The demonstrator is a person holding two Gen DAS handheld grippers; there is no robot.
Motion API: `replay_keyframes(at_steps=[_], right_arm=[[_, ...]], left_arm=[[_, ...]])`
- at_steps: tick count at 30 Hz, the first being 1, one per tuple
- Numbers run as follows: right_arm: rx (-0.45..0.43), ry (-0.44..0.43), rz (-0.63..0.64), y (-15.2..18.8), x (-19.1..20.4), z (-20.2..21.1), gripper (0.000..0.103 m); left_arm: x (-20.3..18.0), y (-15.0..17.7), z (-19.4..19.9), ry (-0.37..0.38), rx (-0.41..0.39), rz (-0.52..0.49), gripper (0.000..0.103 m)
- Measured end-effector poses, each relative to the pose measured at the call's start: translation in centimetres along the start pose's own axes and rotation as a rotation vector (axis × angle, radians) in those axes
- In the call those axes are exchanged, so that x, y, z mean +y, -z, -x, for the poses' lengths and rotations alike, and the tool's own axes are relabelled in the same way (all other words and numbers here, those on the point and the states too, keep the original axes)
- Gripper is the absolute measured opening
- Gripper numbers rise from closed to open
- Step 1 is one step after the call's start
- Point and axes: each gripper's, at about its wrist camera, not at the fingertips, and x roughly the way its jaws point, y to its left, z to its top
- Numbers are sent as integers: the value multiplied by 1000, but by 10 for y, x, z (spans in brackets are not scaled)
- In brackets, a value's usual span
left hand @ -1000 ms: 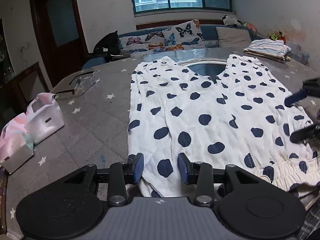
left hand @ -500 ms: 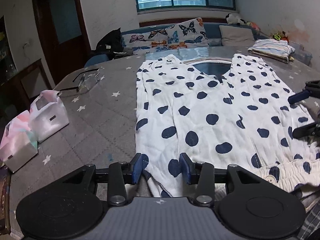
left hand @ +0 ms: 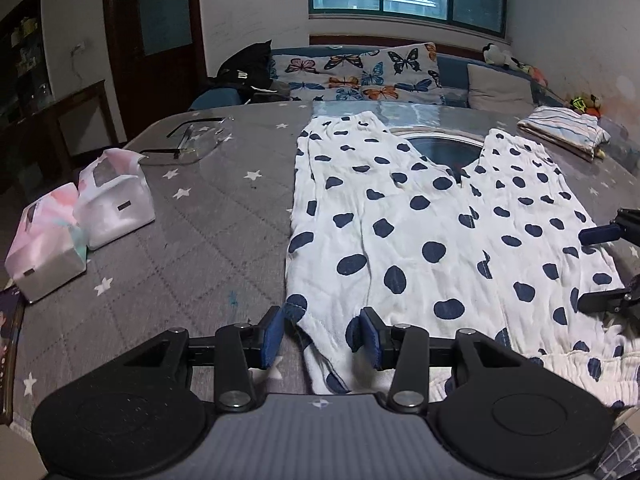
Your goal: Fold clothes
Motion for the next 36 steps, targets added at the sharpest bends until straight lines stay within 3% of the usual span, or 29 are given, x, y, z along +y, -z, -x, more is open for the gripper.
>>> replay_keyframes(at_steps=[11, 17, 19, 22, 30, 36], right_arm=[[0, 1, -2, 0, 1, 0, 103], [9, -9, -13, -3, -1, 1, 103], [12, -5, -29, -5, -3, 3, 103], [10, -6, -55, -12, -10, 10, 103], [-9, 128, -131, -41, -60, 8, 103], [10, 159, -233, -46, -103, -13, 103]], left_arm=[[-2, 1, -7, -19, 22, 29, 53], [-9, -6, -1, -31, -12, 25, 62], [-12, -8, 3, -33, -24, 16, 72], [-18, -14, 4, -26, -40, 12, 74], [-44, -28, 1, 22, -70, -20, 81], [-65, -28, -4, 67, -62, -63, 83]])
